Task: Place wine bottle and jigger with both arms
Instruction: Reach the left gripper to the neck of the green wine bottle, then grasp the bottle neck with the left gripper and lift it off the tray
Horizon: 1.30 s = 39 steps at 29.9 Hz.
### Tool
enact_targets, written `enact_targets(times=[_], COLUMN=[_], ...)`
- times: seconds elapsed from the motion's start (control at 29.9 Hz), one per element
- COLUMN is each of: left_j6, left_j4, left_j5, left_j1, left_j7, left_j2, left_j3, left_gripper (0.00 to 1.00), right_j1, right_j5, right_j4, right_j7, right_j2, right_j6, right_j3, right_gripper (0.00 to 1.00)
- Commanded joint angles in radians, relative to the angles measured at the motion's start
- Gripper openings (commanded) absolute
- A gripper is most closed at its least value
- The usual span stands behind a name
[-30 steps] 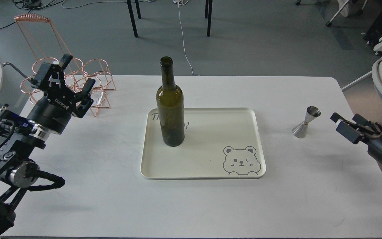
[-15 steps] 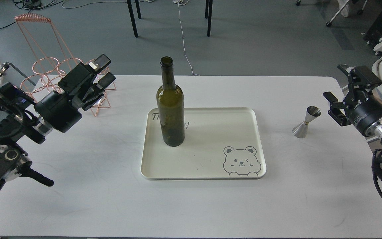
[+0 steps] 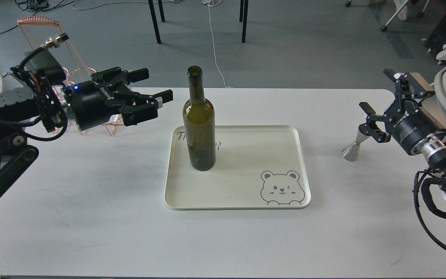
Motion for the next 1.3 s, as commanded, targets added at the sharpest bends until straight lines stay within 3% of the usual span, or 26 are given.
enact_targets(times=[0.0, 0.3, 0.4, 0.54, 0.67, 0.77, 1.1, 1.27], left_j6=[-0.001, -0.001, -0.001, -0.001, 0.002, 0.004, 0.031, 0.024], left_j4=[0.022, 0.096, 0.106, 0.108, 0.108, 0.108, 0.099, 0.108], left_j5=[0.004, 0.004, 0.003, 0.006, 0.007, -0.003, -0.055, -0.094], left_j1=[-0.042, -0.128, -0.148, -0.151, -0.157, -0.163, -0.202, -0.361], left_j7=[0.0, 0.0, 0.0, 0.0, 0.0, 0.0, 0.0, 0.0], left_j2=[-0.045, -0.124, -0.131, -0.137, -0.137, -0.137, -0.11, -0.039], left_j3=[0.037, 0.105, 0.128, 0.131, 0.131, 0.129, 0.126, 0.129], left_gripper=[0.98, 0.98, 0.91, 0.72, 0.28, 0.1, 0.07, 0.07], right_j1=[-0.001, -0.001, -0.001, -0.003, -0.006, -0.006, -0.009, -0.009], right_j5=[0.005, 0.006, 0.006, 0.006, 0.006, 0.006, 0.006, 0.006], right_j4=[0.016, 0.017, 0.017, 0.02, 0.033, 0.033, 0.034, 0.034], right_j7=[0.0, 0.0, 0.0, 0.0, 0.0, 0.0, 0.0, 0.0], right_j2=[-0.006, -0.008, -0.009, -0.012, -0.018, -0.021, -0.018, -0.014], right_j6=[-0.004, -0.007, -0.007, -0.007, -0.008, -0.008, -0.014, -0.016], right_j3=[0.003, 0.005, 0.005, 0.005, 0.005, 0.005, 0.003, 0.003], right_gripper=[0.96, 0.96, 0.96, 0.96, 0.96, 0.96, 0.96, 0.96])
